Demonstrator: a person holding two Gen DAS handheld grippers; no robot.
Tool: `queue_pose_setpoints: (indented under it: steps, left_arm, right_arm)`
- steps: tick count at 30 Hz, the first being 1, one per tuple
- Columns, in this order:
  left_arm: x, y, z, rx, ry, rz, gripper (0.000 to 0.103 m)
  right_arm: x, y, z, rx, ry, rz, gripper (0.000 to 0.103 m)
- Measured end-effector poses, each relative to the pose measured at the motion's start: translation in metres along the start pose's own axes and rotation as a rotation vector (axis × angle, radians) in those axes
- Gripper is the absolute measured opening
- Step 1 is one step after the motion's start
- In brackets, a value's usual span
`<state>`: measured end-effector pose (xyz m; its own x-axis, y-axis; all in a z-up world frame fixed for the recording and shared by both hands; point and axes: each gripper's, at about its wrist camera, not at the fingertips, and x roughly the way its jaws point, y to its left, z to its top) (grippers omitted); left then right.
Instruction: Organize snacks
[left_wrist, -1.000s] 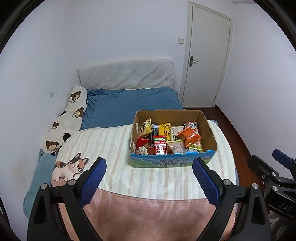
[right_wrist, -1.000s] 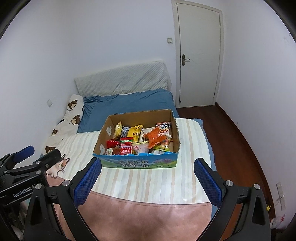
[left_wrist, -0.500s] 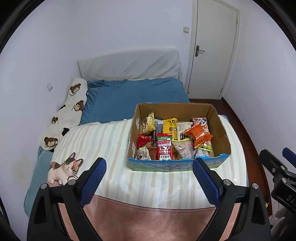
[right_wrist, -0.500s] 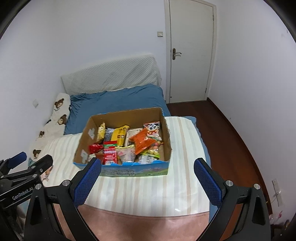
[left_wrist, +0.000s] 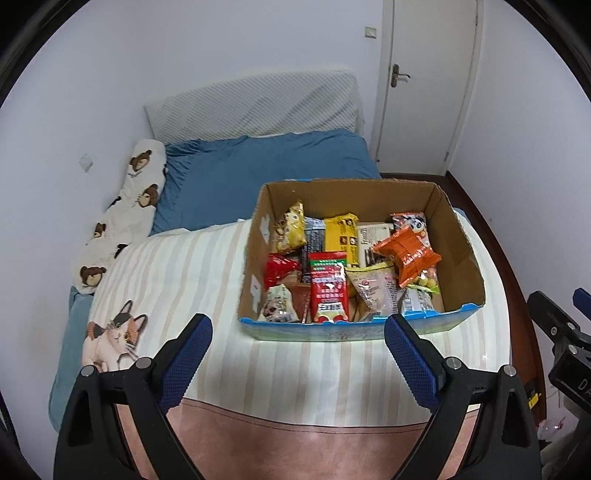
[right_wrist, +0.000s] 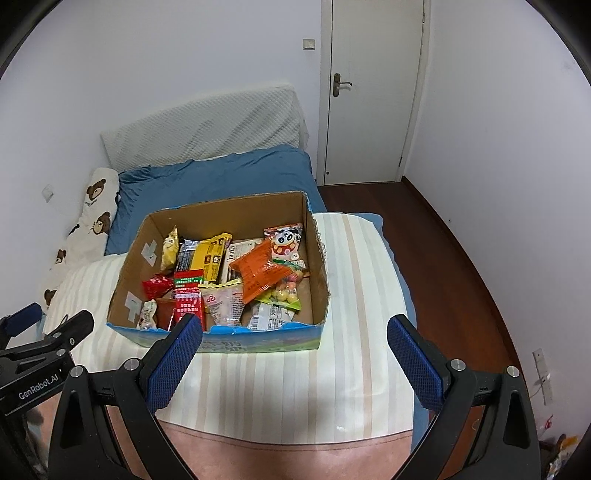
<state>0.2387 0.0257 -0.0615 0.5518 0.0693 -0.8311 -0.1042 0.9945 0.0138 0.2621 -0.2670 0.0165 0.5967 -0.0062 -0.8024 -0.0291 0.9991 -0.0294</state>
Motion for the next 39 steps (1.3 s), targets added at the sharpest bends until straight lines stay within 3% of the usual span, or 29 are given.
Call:
queue_pose_setpoints:
  steps: [12, 25, 39]
  left_arm:
    - [0.019, -0.003, 0.003, -0.014, -0.018, -0.013, 0.103]
    - [0.004, -0.008, 0.008, -0.005, -0.086, -0.006, 0.103]
    - [0.000, -0.007, 0.003, -0.003, -0.076, -0.006, 0.103]
  right_arm:
    - [0.016, -0.003, -0.002, 0.019, 0.004, -0.015, 0.102]
    - [0.002, -0.005, -0.003, 0.023, -0.044, -0.021, 0.102]
    - [-0.003, -0.005, -0.003, 0.007, -0.055, -0.030, 0.102]
